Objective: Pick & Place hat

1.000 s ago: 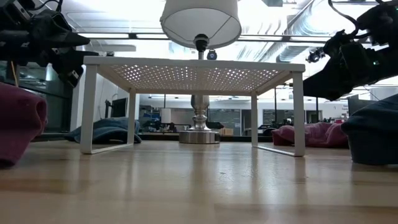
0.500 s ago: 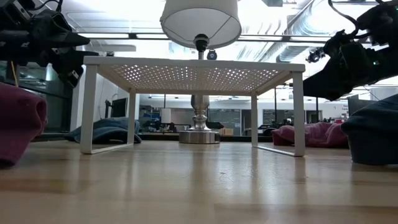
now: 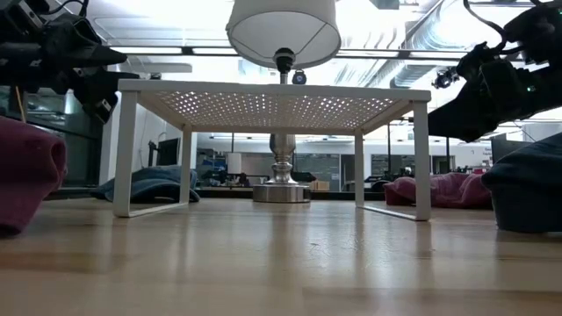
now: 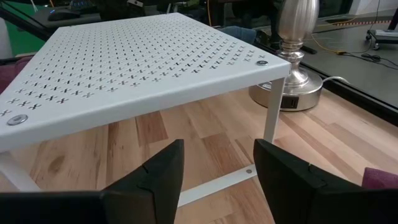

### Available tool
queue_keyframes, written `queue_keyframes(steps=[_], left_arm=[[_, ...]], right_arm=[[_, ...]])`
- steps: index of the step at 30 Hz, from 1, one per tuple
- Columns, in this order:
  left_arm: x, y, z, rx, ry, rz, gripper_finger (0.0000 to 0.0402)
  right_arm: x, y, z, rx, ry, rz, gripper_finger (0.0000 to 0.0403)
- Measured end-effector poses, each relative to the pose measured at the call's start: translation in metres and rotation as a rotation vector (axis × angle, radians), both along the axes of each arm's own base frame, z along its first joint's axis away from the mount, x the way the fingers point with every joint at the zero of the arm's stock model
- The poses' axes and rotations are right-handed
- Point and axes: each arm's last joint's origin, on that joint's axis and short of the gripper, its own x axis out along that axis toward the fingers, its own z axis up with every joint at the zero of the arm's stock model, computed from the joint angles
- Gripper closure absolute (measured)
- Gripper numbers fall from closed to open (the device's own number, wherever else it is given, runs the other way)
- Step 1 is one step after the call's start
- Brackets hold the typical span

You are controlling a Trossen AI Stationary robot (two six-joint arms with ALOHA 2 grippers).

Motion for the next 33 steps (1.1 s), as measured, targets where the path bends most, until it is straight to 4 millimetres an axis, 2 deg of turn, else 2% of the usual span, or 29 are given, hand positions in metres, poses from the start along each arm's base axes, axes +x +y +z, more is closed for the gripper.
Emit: queue_keyframes(steps=[15, 19, 24, 27, 33], left_arm=[[0.0, 0.0, 0.0, 0.0, 0.0, 0.0, 0.0247], [0.0, 0.0, 0.0, 0.0, 0.0, 0.0, 0.0247], [0.0, 0.0, 0.0, 0.0, 0.0, 0.0, 0.0247], [0.0, 0.0, 0.0, 0.0, 0.0, 0.0, 0.0247], [0.0, 0.0, 0.0, 0.0, 0.0, 0.0, 0.0247]], right_arm=[[0.0, 0.0, 0.0, 0.0, 0.0, 0.0, 0.0215], [0.001, 0.0, 0.006, 0.001, -0.062, 0.005, 0.0215], [0.006, 0.0, 0.03, 0.015, -0.193, 0.012, 0.0215], [0.01, 0.001, 0.048, 0.12, -0.247, 0.035, 0.0215], [0.016, -0.003, 0.091, 0.157, -0.209, 0.035, 0.0215]])
